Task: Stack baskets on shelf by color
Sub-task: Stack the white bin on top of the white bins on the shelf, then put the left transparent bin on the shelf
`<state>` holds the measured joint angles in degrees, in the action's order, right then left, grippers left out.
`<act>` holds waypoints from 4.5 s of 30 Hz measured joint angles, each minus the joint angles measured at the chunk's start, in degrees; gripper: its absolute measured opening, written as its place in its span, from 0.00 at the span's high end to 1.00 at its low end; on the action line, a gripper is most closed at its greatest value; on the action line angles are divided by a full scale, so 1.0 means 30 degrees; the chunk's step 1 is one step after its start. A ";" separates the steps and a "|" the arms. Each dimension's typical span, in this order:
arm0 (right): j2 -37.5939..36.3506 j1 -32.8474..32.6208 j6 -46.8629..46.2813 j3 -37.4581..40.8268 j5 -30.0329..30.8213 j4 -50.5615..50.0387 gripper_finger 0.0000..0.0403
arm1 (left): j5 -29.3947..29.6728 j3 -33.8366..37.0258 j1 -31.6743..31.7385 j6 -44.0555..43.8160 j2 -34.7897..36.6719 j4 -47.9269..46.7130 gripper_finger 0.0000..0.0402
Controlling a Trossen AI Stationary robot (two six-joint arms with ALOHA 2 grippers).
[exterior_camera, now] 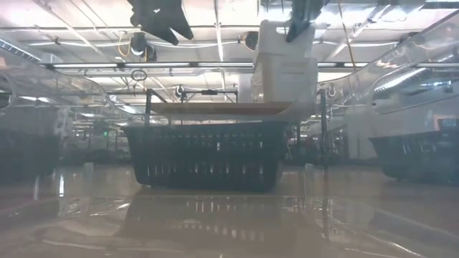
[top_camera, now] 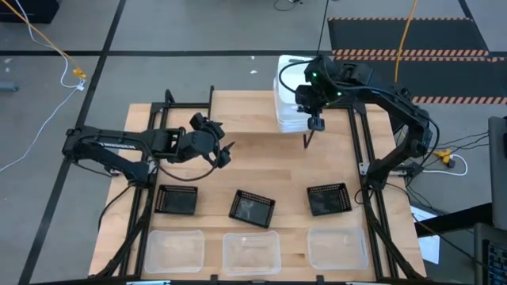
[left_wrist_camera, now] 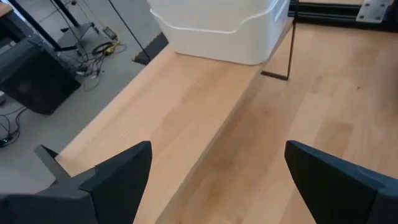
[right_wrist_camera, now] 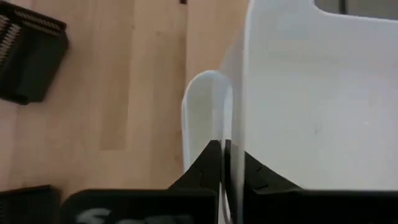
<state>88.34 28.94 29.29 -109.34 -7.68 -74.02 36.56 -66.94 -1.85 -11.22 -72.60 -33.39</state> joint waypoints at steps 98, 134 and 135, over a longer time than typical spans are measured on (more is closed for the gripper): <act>-1.4625 -0.8935 -0.4068 2.2202 -0.0947 1.8033 0.68 | -1.7843 -0.4491 -1.3184 -3.0323 -0.8415 -0.3843 0.98; -1.4619 -0.8935 -0.3518 2.2819 -0.1982 1.9503 0.68 | 0.1326 -2.0122 -0.4440 0.0862 -0.8390 -1.7463 0.98; -1.4625 -0.8935 -0.3562 2.2819 -0.1982 1.9403 0.68 | 0.1269 -1.9838 -0.3670 0.1206 -0.8433 -1.7053 0.98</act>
<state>44.47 2.13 18.61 -40.88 -13.63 -15.82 40.36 -126.45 -12.86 -7.60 -97.90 -84.55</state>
